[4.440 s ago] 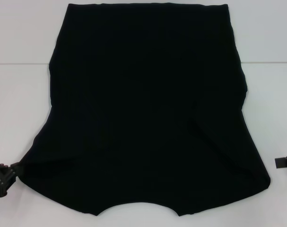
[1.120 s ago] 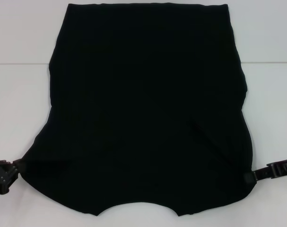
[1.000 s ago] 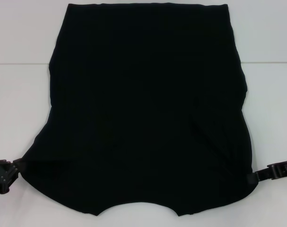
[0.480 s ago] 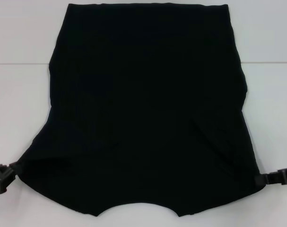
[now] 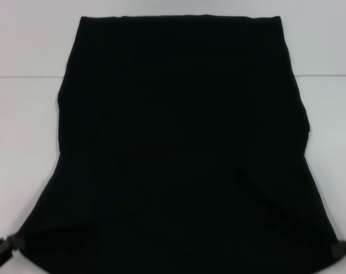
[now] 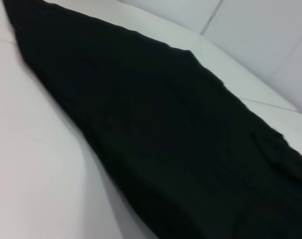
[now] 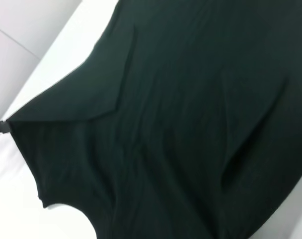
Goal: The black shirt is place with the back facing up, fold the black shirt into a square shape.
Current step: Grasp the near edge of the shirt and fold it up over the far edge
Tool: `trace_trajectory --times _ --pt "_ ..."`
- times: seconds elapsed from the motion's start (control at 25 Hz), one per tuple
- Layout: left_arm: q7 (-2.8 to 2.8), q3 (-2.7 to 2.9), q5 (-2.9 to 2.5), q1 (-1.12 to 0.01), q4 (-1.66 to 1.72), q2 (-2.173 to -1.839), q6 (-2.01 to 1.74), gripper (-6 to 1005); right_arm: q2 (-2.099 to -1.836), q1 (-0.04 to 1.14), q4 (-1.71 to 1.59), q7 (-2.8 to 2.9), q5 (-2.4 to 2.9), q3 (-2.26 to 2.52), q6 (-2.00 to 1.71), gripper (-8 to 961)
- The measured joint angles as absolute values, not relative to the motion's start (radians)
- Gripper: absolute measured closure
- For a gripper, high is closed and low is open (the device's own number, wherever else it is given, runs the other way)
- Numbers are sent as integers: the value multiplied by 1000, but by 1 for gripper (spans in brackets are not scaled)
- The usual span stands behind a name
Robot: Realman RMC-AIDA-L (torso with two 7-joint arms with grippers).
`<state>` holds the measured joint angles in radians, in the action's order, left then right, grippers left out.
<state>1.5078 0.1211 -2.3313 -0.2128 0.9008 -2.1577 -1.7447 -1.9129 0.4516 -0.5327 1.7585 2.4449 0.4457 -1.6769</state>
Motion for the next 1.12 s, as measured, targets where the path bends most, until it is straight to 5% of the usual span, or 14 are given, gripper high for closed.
trace_trajectory --times 0.4,0.68,1.12 --pt "1506 82 -2345 -149 923 -2161 -1897 983 -1917 346 -500 1627 2458 451 -1756 890" --pt "1529 65 -2338 -239 887 -2144 -1878 984 -1910 387 -507 1638 2451 397 -1761 890" --pt "1586 16 -2295 -602 554 -2006 -1491 984 -1917 593 -497 1648 2429 222 -1511 889"
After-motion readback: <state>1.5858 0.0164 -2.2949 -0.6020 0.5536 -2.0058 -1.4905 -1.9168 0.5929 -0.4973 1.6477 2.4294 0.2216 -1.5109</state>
